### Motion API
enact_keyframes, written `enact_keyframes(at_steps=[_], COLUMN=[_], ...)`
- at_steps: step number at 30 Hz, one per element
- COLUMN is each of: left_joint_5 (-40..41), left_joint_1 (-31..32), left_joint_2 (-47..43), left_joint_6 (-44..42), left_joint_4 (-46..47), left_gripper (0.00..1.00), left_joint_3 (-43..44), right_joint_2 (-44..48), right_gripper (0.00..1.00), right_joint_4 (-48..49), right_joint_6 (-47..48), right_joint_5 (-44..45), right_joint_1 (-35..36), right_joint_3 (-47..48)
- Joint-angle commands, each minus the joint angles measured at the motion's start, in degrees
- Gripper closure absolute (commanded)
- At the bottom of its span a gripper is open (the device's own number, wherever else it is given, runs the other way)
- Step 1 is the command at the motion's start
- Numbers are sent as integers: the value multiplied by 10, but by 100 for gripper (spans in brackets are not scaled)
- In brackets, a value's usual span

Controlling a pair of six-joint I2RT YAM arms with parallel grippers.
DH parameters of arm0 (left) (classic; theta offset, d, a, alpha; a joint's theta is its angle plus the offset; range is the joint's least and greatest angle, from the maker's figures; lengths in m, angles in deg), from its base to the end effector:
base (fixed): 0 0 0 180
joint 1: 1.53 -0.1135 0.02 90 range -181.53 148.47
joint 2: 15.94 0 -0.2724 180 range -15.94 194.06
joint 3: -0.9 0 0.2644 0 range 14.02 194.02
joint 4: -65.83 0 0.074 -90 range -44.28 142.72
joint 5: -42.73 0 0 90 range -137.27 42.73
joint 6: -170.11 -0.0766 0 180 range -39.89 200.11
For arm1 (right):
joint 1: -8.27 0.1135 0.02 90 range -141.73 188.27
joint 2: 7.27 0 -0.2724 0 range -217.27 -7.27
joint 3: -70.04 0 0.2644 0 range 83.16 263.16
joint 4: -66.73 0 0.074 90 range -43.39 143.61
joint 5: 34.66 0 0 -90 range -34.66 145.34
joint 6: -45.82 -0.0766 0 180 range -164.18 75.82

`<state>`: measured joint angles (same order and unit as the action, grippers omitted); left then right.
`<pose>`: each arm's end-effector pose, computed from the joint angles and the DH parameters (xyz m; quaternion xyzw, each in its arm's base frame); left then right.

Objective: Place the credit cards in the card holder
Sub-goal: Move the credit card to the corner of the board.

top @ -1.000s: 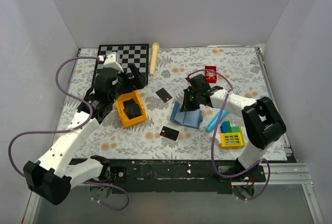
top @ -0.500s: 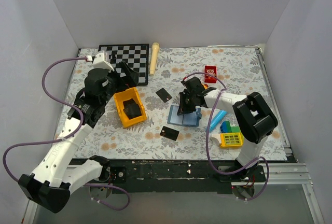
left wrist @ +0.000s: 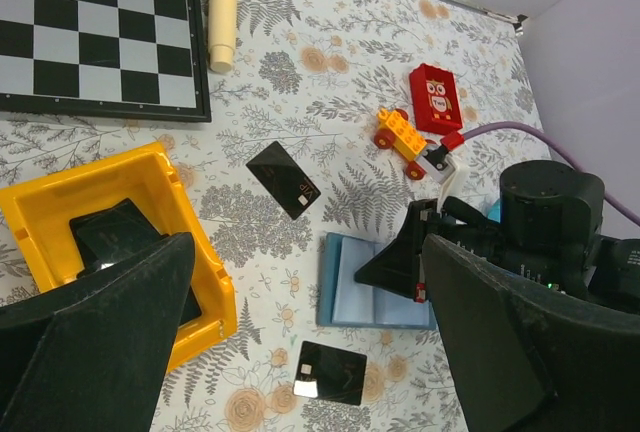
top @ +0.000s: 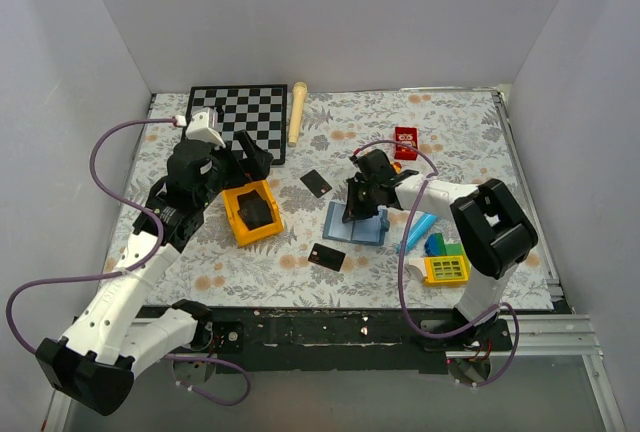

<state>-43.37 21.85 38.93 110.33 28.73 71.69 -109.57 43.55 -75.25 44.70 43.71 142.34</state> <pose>0.2387 -0.0975 0.3545 -0.0684 0.8219 -0.2296 0.5168 0.3148 0.2414 0.1279 -0.0653 0.9429 0.2460 0.2147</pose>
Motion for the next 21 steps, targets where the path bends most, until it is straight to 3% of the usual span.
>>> enact_keyframes(at_steps=[1, 21], left_joint_5=[-15, -110], left_joint_1=[-2, -1], left_joint_2=[-10, -28], left_joint_6=[-4, -26], left_joint_4=[2, 20], left_gripper=[3, 6], left_joint_3=[-5, -55], right_joint_2=[40, 99], right_gripper=[94, 91], right_joint_4=[-7, -28], right_joint_6=[13, 22], right_joint_5=[6, 11], right_joint_1=[2, 2], right_joint_3=[-1, -18])
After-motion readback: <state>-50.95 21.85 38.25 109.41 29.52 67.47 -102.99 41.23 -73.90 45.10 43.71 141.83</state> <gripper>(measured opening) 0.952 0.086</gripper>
